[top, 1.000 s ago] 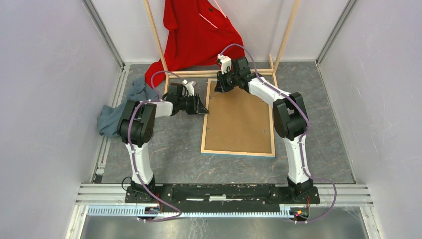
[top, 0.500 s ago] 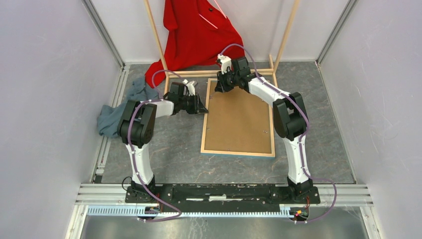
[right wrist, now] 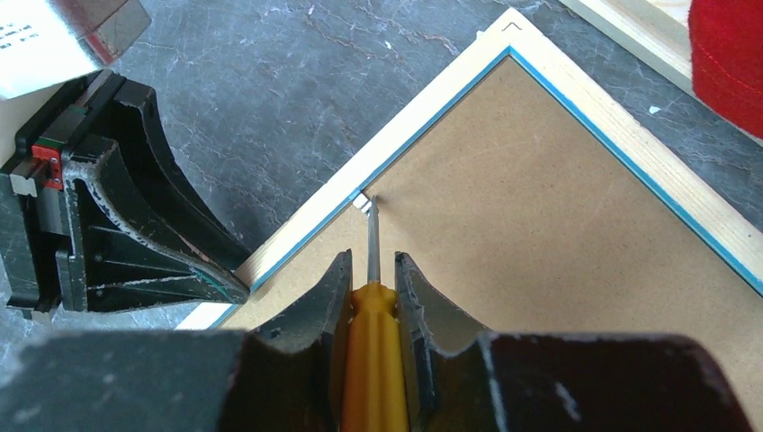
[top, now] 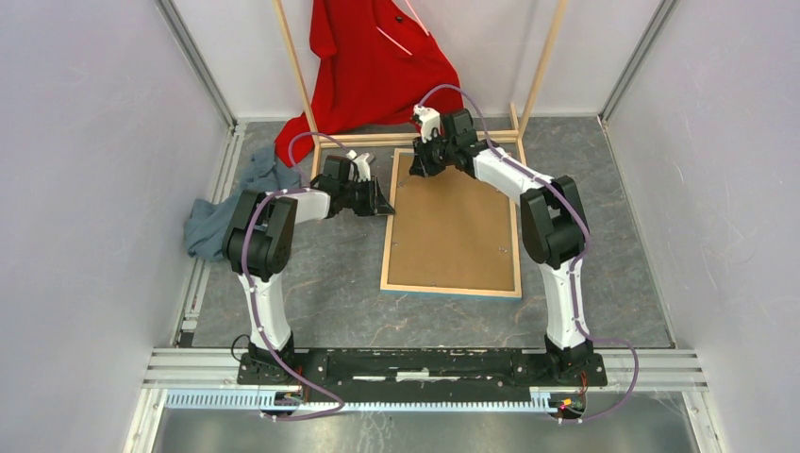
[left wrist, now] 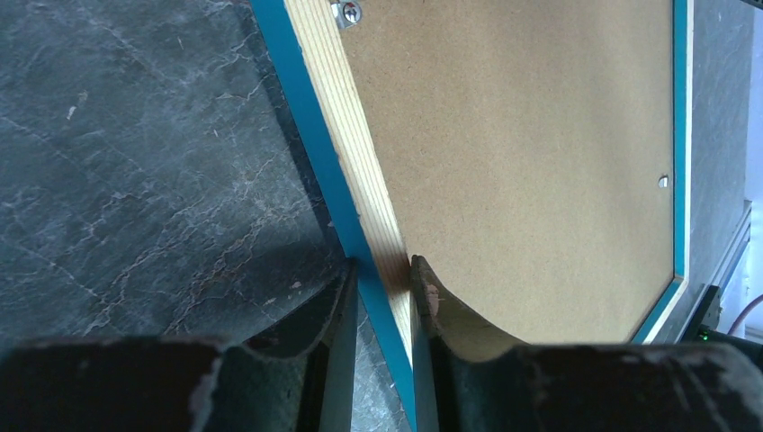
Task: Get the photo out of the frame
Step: Release the photo frame item from the photo frame.
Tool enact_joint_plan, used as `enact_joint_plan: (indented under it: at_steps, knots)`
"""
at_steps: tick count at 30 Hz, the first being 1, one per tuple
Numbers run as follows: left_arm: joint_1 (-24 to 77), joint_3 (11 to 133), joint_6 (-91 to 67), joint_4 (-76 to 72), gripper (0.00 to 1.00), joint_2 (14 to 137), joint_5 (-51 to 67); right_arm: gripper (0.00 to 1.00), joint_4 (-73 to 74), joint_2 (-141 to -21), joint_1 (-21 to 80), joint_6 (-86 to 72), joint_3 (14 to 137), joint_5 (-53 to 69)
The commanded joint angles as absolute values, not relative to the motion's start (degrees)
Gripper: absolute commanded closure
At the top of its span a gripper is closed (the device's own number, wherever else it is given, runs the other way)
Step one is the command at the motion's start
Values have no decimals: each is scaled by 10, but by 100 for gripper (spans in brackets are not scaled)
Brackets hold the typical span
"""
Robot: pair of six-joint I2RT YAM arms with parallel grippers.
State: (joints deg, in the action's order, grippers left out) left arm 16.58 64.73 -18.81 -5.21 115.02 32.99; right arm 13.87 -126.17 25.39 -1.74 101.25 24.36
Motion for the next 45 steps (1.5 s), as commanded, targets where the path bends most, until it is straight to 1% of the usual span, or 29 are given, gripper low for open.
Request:
enact_joint_plan:
  at_steps: [1, 11, 30, 39, 45]
  knots:
    - [170, 639, -154, -15, 71, 1179, 235, 100, 156, -1225, 257, -11, 994, 258]
    - [170, 640, -153, -15, 71, 1182, 237, 100, 154, -1239, 258, -17, 1001, 255]
    - [170, 642, -152, -14, 71, 1184, 241, 100, 131, -1226, 256, -28, 1021, 224]
    - [170, 642, -151, -14, 71, 1184, 242, 100, 130, -1231, 256, -33, 1041, 219]
    - [170, 643, -151, -13, 71, 1185, 243, 100, 151, -1230, 255, -22, 1076, 214]
